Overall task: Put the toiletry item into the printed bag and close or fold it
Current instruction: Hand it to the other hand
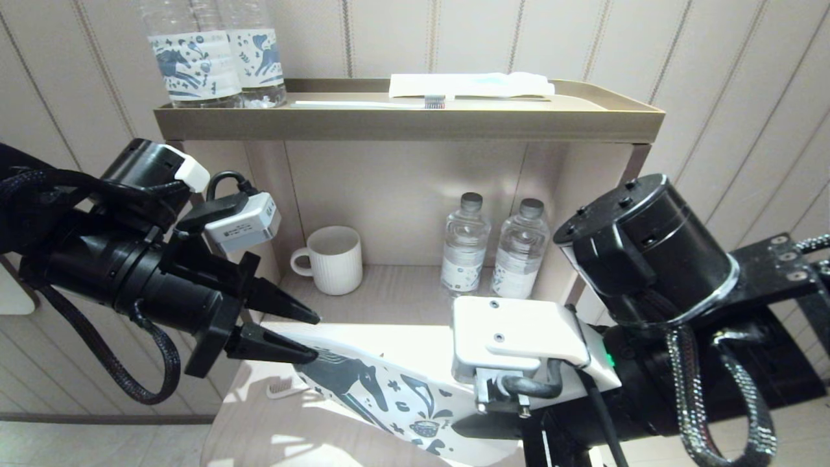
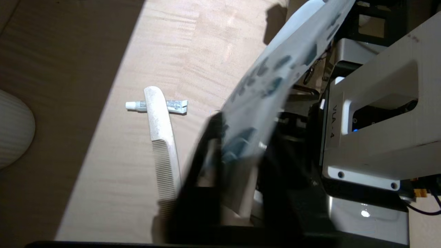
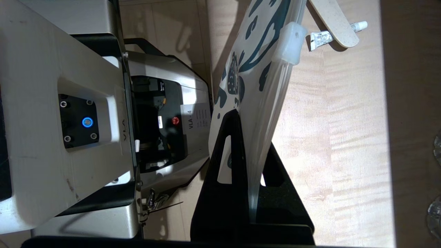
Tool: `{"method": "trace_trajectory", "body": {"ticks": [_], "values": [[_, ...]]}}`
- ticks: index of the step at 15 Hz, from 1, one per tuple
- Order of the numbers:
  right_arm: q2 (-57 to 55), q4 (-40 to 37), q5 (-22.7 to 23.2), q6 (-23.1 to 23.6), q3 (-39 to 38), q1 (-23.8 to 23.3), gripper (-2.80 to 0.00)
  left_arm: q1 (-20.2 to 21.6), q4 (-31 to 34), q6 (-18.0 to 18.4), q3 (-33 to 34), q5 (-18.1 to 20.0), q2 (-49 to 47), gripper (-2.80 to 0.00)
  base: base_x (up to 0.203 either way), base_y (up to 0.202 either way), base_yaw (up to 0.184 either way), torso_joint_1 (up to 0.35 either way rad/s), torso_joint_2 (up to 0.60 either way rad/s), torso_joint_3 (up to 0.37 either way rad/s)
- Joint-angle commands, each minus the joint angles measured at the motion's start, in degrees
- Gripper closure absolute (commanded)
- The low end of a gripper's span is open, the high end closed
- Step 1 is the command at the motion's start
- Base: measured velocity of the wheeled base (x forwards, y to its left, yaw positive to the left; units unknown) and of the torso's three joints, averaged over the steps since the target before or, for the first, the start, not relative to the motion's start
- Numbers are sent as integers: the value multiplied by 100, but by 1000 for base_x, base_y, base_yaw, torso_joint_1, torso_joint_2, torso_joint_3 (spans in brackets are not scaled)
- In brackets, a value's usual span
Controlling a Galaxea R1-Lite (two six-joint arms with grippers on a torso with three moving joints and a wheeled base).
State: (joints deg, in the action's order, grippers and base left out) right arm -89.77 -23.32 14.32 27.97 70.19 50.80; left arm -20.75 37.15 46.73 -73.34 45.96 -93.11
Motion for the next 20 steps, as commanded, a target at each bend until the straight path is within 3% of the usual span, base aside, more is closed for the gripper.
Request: {"method": "trace_trajectory", "body": {"ticks": [1,10,11,16,20], "values": [[-14,-7,9,17,3,9,0,1,29,21,4,27,-5,0,0,0,0,0,0,0],[-40,106,159,50,-49,-44,0,1,38,12,118,36,12,0,0,0,0,0,0,0],[-49,163,166,51,-1,-61,-280,1,29,12,109,36,4,0,0,0,0,0,0,0],[40,567,412,-51,-365,-350,-280,18,-13,-84,30,123,74,0,0,0,0,0,0,0],[321,1115,616,-558,-891,-717,-280,51,-27,-164,17,133,83,0,0,0,0,0,0,0]]}}
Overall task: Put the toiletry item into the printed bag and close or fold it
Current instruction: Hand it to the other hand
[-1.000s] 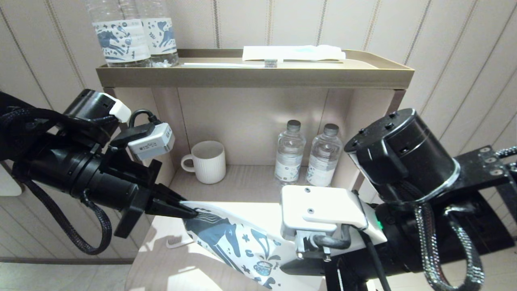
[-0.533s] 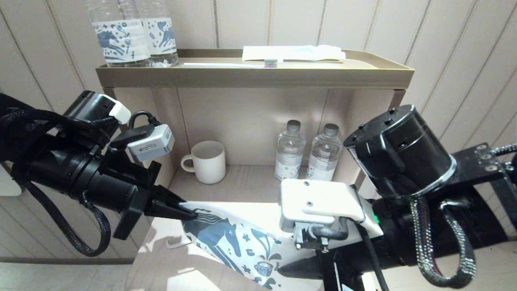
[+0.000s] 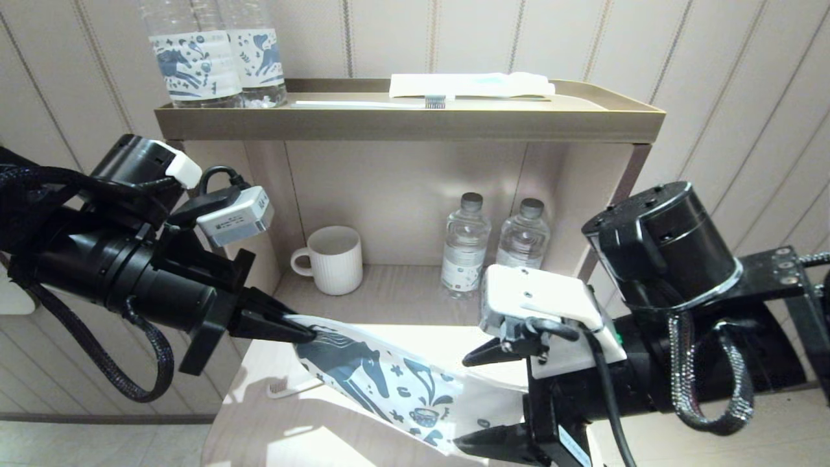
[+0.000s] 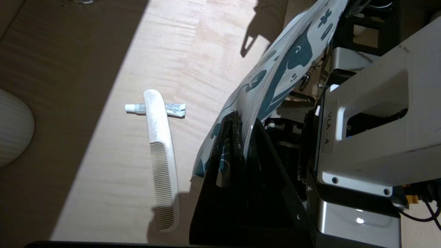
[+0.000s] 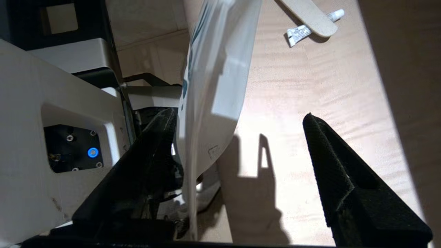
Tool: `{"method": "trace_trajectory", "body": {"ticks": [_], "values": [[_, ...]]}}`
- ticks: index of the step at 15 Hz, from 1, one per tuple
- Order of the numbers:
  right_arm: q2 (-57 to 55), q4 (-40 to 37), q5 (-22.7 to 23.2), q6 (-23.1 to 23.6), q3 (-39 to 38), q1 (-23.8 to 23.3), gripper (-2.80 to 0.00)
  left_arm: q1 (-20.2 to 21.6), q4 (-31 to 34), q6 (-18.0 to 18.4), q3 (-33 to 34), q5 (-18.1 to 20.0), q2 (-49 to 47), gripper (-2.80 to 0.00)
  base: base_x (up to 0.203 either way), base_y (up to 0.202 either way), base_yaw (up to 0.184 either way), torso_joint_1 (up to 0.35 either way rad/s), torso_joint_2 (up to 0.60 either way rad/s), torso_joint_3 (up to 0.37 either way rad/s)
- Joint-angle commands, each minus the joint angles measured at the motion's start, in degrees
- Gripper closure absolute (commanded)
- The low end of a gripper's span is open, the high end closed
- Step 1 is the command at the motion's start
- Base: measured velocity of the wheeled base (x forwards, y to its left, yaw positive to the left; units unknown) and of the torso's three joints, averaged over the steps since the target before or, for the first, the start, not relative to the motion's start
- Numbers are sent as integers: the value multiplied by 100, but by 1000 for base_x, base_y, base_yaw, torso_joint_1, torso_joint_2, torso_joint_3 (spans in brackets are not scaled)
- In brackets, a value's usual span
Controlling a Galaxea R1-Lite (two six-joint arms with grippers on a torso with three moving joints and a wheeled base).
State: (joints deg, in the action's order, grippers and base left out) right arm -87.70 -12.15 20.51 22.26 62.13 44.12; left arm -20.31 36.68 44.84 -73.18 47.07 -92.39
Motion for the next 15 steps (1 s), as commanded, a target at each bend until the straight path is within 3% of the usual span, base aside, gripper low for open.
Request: {"method": "trace_trajectory", "body": {"ticks": [1,7,15], "values": [[196,10,95,-64,-167,-93,-280,1,15,25,-3,21,2,0,0,0,0,0,0,0],[149,528,282,-203,-154,-220,-280,1,23,34,22,19,19,0,0,0,0,0,0,0],[96,565,286,-346,-140,-352,-280,1,14,43,67,20,20,0,0,0,0,0,0,0]]}}
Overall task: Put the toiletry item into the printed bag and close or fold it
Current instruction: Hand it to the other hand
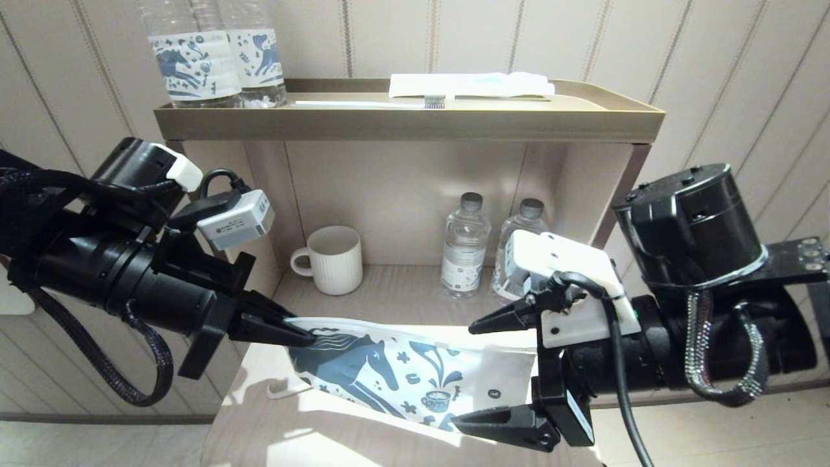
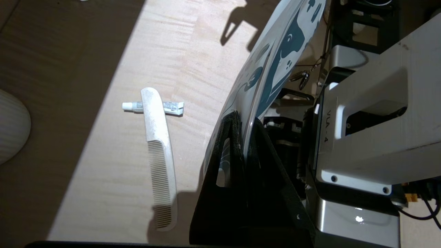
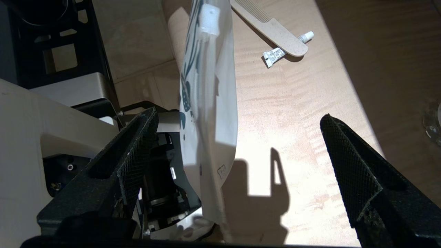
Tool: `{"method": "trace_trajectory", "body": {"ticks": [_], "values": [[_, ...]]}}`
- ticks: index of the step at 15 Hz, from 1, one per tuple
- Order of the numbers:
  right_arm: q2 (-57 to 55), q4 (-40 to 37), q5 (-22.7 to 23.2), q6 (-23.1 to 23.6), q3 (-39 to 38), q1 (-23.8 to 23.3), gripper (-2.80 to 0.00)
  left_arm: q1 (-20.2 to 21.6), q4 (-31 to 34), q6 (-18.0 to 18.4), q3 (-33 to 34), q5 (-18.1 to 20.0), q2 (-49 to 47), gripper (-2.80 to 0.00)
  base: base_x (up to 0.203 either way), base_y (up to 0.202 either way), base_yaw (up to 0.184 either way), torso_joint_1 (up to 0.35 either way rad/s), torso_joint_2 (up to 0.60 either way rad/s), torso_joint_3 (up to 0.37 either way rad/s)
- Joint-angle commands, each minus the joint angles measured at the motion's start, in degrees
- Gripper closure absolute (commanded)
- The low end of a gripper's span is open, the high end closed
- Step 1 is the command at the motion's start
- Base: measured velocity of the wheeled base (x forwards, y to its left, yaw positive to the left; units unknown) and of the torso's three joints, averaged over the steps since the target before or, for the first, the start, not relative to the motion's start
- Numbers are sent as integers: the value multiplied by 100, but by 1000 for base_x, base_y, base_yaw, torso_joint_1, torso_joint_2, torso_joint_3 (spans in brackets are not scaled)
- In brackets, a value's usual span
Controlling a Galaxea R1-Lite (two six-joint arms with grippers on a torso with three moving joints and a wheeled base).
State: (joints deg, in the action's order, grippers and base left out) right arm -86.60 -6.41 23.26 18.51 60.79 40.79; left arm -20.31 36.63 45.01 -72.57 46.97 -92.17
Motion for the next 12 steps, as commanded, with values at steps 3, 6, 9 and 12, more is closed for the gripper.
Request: {"method": "trace_trajectory", "body": {"ticks": [3,6,9,12], "values": [[-27,130,12,-141,-6,-18,-280,1,19,26,6,23,33,0,0,0,0,0,0,0],[-76,166,21,-217,3,-9,0,1,36,18,7,23,33,0,0,0,0,0,0,0],[-94,167,130,-260,33,8,0,1,19,32,15,23,6,0,0,0,0,0,0,0],[-102,175,144,-225,19,34,0,-8,19,26,6,23,6,0,0,0,0,0,0,0]]}}
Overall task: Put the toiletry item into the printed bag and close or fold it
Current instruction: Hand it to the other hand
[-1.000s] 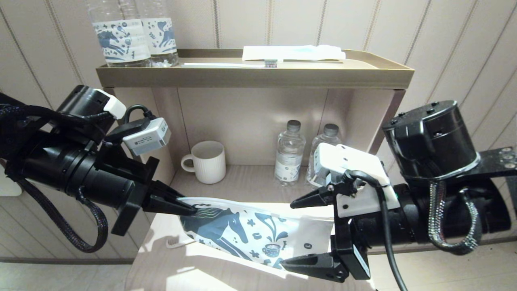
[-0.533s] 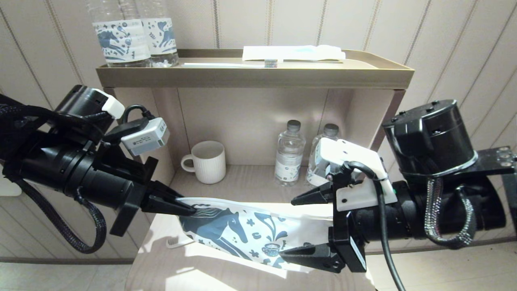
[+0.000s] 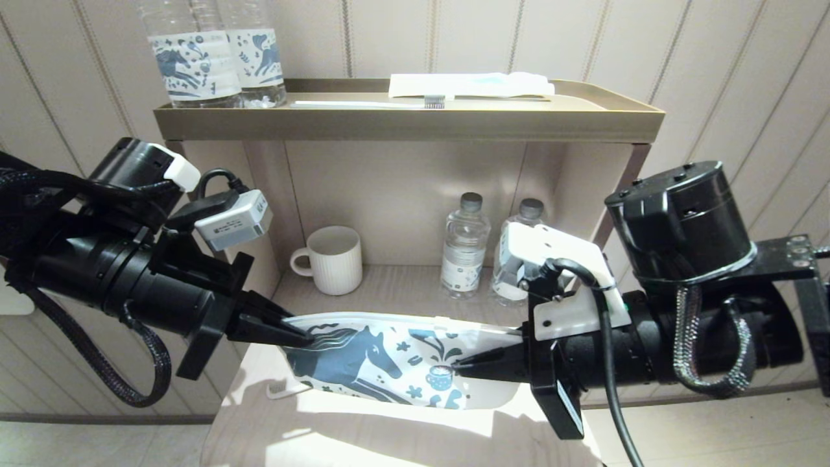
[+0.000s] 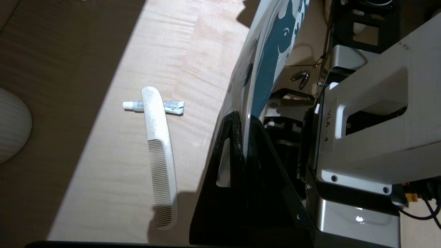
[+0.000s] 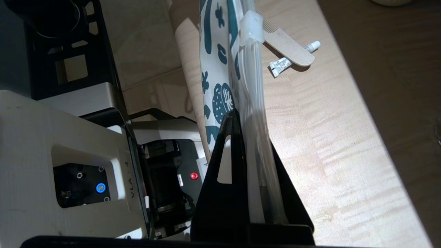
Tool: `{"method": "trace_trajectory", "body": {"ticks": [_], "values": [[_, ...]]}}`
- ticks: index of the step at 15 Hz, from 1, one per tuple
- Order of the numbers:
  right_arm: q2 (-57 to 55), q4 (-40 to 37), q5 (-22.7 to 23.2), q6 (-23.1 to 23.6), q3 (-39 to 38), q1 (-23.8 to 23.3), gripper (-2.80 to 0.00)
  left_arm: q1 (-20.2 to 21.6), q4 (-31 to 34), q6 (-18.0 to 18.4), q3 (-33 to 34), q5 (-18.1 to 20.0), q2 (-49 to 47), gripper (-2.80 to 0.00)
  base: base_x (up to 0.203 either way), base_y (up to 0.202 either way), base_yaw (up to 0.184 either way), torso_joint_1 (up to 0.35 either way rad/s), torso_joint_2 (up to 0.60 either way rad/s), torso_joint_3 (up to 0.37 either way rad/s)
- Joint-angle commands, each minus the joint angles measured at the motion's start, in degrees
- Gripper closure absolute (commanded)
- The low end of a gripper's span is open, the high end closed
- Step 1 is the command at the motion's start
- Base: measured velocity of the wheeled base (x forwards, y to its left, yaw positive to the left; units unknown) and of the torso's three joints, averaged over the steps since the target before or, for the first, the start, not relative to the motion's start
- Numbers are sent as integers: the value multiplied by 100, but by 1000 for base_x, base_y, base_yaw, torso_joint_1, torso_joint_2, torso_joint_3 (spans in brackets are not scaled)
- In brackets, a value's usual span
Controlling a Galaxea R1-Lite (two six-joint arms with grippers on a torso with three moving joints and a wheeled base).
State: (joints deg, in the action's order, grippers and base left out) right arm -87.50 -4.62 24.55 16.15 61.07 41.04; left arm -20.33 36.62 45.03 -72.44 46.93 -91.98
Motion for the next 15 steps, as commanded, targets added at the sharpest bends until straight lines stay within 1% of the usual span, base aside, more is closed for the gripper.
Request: {"method": "trace_trajectory", "body": {"ticks": [1,5,6,7,10,12,14,15], "values": [[-12,-4,15,20,-25,18,0,-6,12,23,-7,26,-30,0,0,0,0,0,0,0],[-12,-4,6,29,-43,27,0,-8,12,37,17,26,-41,0,0,0,0,0,0,0],[-18,-4,6,35,-43,27,0,-6,12,41,56,19,-12,-280,0,0,0,0,0,0],[-22,-4,6,37,-44,27,0,-14,12,74,107,26,13,-280,0,0,0,0,0,0],[-59,-4,17,34,-23,45,0,-12,18,-83,-129,44,-5,-280,0,0,0,0,0,0],[-203,-4,62,20,75,127,0,-118,32,-192,-346,126,-44,-280,0,0,0,0,0,0],[-285,-4,85,-15,133,264,0,-304,22,-539,-570,140,-104,-280,0,0,0,0,0,0],[-341,-4,85,-35,201,326,0,-432,14,-803,-665,140,-122,-280,0,0,0,0,0,0]]}}
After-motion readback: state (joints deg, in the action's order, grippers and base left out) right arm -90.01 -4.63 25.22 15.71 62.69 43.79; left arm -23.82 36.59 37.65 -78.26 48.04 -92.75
